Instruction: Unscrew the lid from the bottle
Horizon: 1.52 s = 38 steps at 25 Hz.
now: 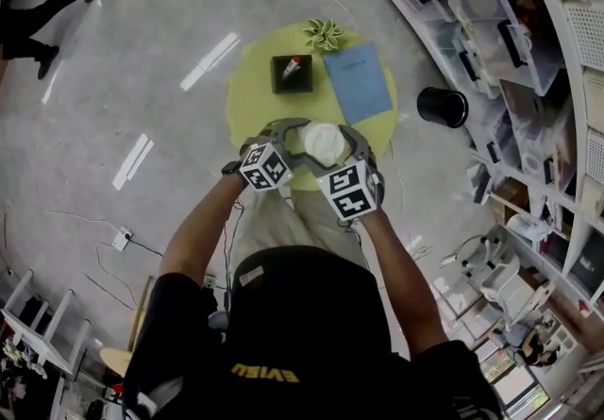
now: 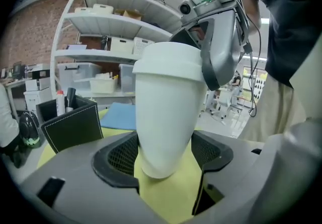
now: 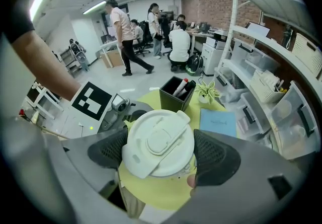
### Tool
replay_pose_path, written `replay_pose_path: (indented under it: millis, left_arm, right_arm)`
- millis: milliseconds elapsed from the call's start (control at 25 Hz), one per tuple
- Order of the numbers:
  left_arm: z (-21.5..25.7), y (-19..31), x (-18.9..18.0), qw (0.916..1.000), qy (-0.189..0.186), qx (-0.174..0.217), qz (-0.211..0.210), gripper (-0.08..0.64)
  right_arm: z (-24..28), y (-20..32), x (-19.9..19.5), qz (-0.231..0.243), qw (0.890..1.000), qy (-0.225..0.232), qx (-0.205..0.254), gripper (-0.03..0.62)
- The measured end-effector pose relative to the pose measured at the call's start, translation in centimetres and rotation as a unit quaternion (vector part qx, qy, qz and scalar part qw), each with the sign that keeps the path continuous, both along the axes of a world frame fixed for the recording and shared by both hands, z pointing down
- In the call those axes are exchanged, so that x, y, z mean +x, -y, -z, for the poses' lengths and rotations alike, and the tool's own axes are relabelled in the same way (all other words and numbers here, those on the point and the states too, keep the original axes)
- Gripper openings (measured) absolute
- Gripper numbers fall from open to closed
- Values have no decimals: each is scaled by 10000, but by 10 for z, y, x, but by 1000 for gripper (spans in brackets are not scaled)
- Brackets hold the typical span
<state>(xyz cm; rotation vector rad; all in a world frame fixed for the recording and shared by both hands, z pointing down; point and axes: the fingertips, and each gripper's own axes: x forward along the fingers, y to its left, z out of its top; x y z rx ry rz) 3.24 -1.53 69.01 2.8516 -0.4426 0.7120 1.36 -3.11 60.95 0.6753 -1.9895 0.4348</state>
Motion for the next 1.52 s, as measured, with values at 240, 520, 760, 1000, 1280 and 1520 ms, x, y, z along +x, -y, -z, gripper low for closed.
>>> replay_pose_path:
  millis: [240, 520, 760, 1000, 1280, 1520]
  left_arm:
    - [-3, -3, 3, 10000, 40, -62, -30, 344]
    - [0, -4, 4, 10000, 0, -88, -42, 345]
    - [-1, -4, 2, 9999, 8, -80, -105, 345]
    - [-1, -4, 1, 9998, 60, -87, -139, 344]
    - [-2, -3, 1, 9998, 82, -113, -173, 344]
    - [-4, -5, 3, 9998, 72, -169, 19, 344]
  right_arm:
    - [-1, -5, 1, 168, 9998, -116, 8, 408]
    - [1, -8, 0, 670, 9977, -120, 19, 408]
    - [1, -13, -3, 1672, 9859, -59, 23, 408]
    - [0, -22, -4, 3374, 9413, -111, -28, 408]
    - [-2, -26, -4, 4157, 9091, -268, -25, 408]
    - [-3, -27, -2, 4089, 9123, -181, 82, 408]
